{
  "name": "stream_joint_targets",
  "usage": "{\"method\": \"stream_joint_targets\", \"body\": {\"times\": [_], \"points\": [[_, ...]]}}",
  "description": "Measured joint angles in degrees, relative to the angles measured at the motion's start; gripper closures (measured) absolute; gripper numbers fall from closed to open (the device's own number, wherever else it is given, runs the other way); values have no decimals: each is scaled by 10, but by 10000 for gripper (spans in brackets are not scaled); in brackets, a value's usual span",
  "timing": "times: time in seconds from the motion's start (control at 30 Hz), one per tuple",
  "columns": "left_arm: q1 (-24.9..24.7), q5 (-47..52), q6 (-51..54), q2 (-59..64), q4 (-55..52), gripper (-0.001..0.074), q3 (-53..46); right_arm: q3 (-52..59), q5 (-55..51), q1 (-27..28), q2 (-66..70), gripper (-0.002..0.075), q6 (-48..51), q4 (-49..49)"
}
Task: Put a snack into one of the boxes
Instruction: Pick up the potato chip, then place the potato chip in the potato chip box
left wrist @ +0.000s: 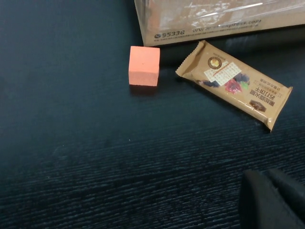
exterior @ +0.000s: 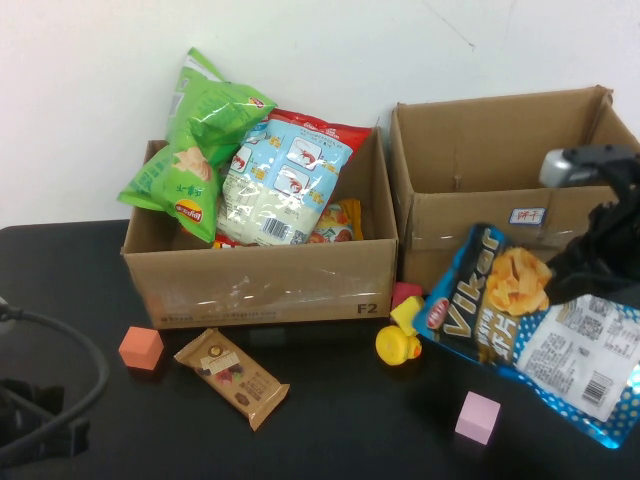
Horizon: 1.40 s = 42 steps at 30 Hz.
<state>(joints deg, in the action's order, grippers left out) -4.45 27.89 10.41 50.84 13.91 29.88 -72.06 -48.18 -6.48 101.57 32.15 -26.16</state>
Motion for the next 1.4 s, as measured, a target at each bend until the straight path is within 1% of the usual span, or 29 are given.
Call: {"method": "stream_joint_targets", "body": {"times": [0.17,0.3,0.4,0.47,0.53,0.63,0.7,0.73,0.8,0.87,1.07,1.13,1.17,1.23,1.27,1.33,1.4], "points": [[0,0,0,0,0,736,0,-14,-42,0,-46,720,3,-43],[0,0,0,0,0,736,0,-41,-75,0,-63,720,16,-113],[0,-1,0,0,4,736,0,-61,-76,0,-65,720,50,-215],[0,-2,0,0,11,736,0,-66,-52,-1,-66,720,85,-292],[0,-2,0,0,15,736,0,-68,-5,-7,-66,720,136,-375],[0,-3,0,0,20,736,0,-69,68,-20,-59,720,225,-528],[0,-3,0,0,23,736,0,-71,116,-32,-45,720,304,-629],[0,-3,0,0,24,736,0,-73,135,-38,-38,720,333,-654],[0,-4,0,0,28,736,0,-86,177,-53,-13,720,385,-685],[0,-8,0,0,34,736,0,-103,201,-65,20,720,408,-697],[0,-11,0,0,43,736,0,-192,237,-110,132,711,422,-706],[0,-14,0,0,43,736,0,-221,278,-124,168,669,424,-708],[0,-13,0,0,43,736,0,-234,305,-130,183,627,424,-711],[0,-13,0,0,43,736,0,-249,352,-138,203,515,425,-716],[0,-14,0,0,43,736,0,-252,369,-139,209,442,425,-717],[0,-15,0,0,43,736,0,-253,375,-139,213,309,426,-718],[0,-17,0,0,43,736,0,-255,369,-139,214,230,427,-718]]}}
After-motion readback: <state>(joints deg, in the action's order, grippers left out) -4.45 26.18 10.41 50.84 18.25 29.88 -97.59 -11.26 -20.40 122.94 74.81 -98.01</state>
